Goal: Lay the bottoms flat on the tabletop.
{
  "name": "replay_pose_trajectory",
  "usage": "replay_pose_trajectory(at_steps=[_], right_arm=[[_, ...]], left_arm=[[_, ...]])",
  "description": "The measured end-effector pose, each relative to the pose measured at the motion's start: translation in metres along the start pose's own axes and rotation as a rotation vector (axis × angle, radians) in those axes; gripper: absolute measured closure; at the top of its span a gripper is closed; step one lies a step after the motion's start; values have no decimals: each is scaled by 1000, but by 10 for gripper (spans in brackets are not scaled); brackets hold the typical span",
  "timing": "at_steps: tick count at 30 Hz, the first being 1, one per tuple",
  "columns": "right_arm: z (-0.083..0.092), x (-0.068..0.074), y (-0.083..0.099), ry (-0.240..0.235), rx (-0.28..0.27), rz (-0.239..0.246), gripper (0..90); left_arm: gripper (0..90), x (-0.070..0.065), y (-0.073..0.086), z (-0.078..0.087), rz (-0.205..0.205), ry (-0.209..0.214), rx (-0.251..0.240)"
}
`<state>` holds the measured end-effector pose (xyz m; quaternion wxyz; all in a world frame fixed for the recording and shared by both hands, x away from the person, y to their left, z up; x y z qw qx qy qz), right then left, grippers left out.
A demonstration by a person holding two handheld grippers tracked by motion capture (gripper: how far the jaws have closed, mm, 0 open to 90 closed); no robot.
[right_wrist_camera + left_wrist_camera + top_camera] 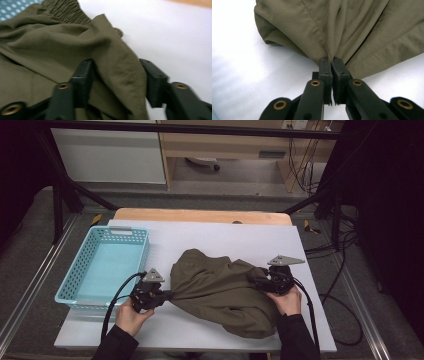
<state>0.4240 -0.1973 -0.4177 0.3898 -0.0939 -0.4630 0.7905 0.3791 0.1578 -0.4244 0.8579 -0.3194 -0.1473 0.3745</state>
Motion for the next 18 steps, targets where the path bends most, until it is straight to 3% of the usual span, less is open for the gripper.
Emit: replay_pose_trajectory(at_steps=[1,3,6,7,11,13,14,16,17,18], right_arm=[[-1,1,2,-18,11,-26,605],[0,2,3,-35,8,-43,640],[3,4,5,-11,-27,-20,707],[4,7,5,-6,-33,-12,786],[6,14,4,-23,-35,4,878],[8,20,2,-60,-40,6,884],[10,29,-4,-112,-50,7,886],[10,36,-7,-133,-52,12,887],[9,43,-10,-156,-54,25,888],[4,61,-15,-207,-46,60,888]], left_arm=[[860,0,0,-1,0,-2,0],[855,-1,0,-1,-3,-6,4],[852,-1,0,-1,-1,-9,-1],[852,-1,0,-1,0,-9,-2],[845,-1,0,-1,2,-11,-2],[838,0,-1,-1,9,-10,-2],[825,1,-1,-1,13,-10,-2],[816,2,-1,0,25,-11,-11],[801,2,-1,1,27,-12,-12],[737,3,-1,2,29,-20,-17]])
Point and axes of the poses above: each handheld gripper's, and its own axes: z roughly backward along the jaws, y roughly out of its underside, x roughly to its left, the point moved 4 cm from there along -z, roughly forward along the jaws, and after that the axes turned 8 degrees about -y, right-handed, at the moved point
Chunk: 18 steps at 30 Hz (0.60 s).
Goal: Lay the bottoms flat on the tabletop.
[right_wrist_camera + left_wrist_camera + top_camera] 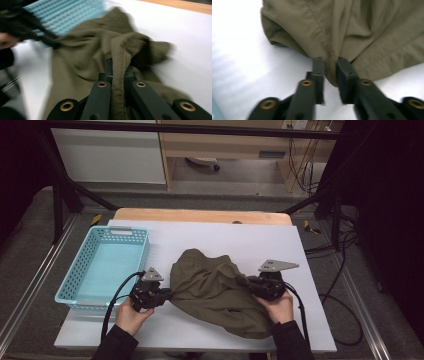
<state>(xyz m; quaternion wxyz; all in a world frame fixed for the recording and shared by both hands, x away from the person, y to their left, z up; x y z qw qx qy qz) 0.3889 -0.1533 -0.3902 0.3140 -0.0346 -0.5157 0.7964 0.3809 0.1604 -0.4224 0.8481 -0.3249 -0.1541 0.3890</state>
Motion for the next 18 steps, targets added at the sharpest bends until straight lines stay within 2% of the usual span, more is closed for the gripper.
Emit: replay_pose_trajectory(at_steps=[2,3,4,5,6,7,8,9,10,11,12,13,14,18], right_arm=[[-14,18,-3,-56,15,28,888],[-14,18,-3,-56,15,28,888],[-23,27,-3,-85,30,38,888],[-41,42,-1,-139,58,53,888],[-41,42,-1,-139,58,53,888],[-51,49,2,-166,78,57,887],[-68,61,7,-205,117,63,887],[-77,67,10,-223,132,62,886],[-77,67,10,-223,132,62,886],[-92,77,15,-257,165,64,886],[-92,77,15,-257,165,64,886],[-107,86,21,-281,191,67,884],[-107,86,21,-281,191,67,884],[-130,90,34,-269,244,70,870]], left_arm=[[640,2,-1,4,9,-18,-21],[640,3,-1,6,17,-29,-32],[586,4,-2,10,22,-36,-44],[473,6,-3,13,22,-40,-62],[473,7,-4,17,32,-43,-84],[427,9,-5,22,40,-39,-104],[325,11,-6,25,50,-34,-119],[270,13,-7,28,64,-34,-128],[270,15,-7,30,74,-33,-132],[214,17,-7,32,81,-31,-135],[214,18,-7,34,88,-30,-139],[184,20,-7,35,96,-31,-143],[184,21,-7,36,102,-29,-149],[153,23,-8,40,116,-22,-167]])
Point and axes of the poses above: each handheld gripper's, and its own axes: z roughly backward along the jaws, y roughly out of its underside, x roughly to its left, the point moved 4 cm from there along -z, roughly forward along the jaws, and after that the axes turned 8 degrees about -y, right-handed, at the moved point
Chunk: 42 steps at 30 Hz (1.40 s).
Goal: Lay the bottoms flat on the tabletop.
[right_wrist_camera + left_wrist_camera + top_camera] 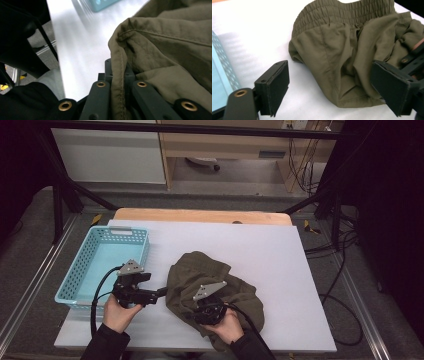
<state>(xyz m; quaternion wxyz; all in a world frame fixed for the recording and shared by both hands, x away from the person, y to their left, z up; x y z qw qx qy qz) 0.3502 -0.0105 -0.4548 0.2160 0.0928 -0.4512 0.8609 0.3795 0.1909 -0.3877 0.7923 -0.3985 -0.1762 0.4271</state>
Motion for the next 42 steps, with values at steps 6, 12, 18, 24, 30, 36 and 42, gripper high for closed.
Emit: replay_pose_trajectory(at_steps=[6,12,18,24,30,36,42], right_arm=[[31,0,-5,35,-70,-22,579],[103,-6,-3,194,-178,2,342],[153,-39,17,375,-228,-46,329],[138,-72,45,379,-128,-142,429],[106,-59,59,223,-49,-138,693],[92,-45,65,188,-16,-105,866],[99,-47,61,235,-45,-102,647]], left_arm=[[141,-3,-2,2,3,18,-10],[142,-14,-6,-1,-23,37,2],[149,-33,-20,-10,-62,77,10],[152,-59,-44,-20,-119,107,24],[228,-86,-57,-39,-170,150,65],[408,-105,-53,-70,-237,143,152],[740,-104,-43,-78,-304,106,212]])
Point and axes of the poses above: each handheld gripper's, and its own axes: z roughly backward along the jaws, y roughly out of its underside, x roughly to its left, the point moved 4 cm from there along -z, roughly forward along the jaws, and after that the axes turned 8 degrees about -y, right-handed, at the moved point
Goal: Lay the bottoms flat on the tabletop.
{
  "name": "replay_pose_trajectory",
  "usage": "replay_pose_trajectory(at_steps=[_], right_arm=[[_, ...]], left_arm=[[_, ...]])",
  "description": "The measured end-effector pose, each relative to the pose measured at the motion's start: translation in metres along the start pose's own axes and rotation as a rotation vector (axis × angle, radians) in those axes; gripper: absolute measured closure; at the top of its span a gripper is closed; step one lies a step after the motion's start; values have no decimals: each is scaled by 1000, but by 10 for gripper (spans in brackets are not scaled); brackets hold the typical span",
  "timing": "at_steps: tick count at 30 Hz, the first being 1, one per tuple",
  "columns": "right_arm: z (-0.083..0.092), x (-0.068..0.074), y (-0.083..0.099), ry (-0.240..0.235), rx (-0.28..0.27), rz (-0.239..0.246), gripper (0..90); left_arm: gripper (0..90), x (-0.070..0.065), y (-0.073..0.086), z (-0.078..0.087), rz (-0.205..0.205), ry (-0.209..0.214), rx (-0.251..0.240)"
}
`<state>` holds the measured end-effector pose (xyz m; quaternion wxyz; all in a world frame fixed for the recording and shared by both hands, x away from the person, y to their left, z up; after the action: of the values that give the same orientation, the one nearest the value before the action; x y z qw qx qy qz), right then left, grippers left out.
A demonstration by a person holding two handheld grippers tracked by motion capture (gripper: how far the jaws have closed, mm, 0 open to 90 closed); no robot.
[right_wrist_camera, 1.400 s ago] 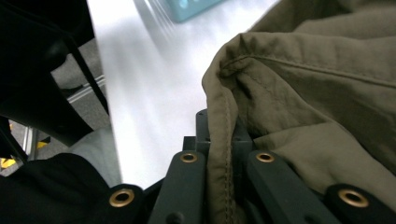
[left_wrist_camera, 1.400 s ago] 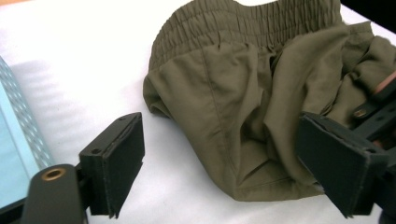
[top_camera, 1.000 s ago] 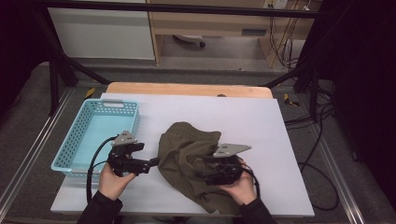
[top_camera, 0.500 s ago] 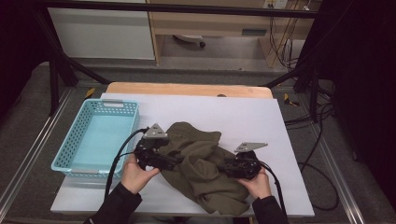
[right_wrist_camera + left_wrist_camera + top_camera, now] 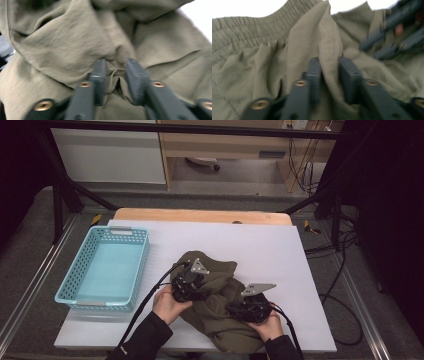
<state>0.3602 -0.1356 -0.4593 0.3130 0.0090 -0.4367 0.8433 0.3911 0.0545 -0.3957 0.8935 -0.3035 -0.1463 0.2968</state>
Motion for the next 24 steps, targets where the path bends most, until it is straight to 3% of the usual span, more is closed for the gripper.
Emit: replay_pose_trajectory(at_steps=[1,4,5,9,11,16,21,24], right_arm=[[6,-4,-5,31,-32,3,535],[15,-9,-12,69,-70,3,472],[22,-16,-20,107,-103,6,412],[25,-29,-31,163,-116,7,372],[17,-42,-42,179,-96,-16,366],[-4,-54,-58,192,-65,-13,368],[-28,-55,-66,164,-23,15,368],[-52,-55,-66,146,36,28,373]], left_arm=[[838,0,2,2,-6,-9,1],[870,5,9,12,-15,-32,6],[874,8,13,16,-15,-41,3],[874,22,28,31,35,-60,-24],[874,29,43,39,53,-76,-23],[875,38,61,47,77,-100,-29],[875,48,77,54,121,-99,-41],[875,50,81,55,130,-89,-48]])
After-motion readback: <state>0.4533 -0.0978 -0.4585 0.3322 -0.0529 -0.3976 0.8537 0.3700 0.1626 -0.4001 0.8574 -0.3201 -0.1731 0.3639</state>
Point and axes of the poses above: each handheld gripper's, and its own axes: z roughly backward along the jaws, y roughly out of its underside, x roughly to its left, the point moved 4 cm from there along -z, roughly forward along the jaws, and after that the axes turned 8 degrees about -y, right-handed, at the moved point
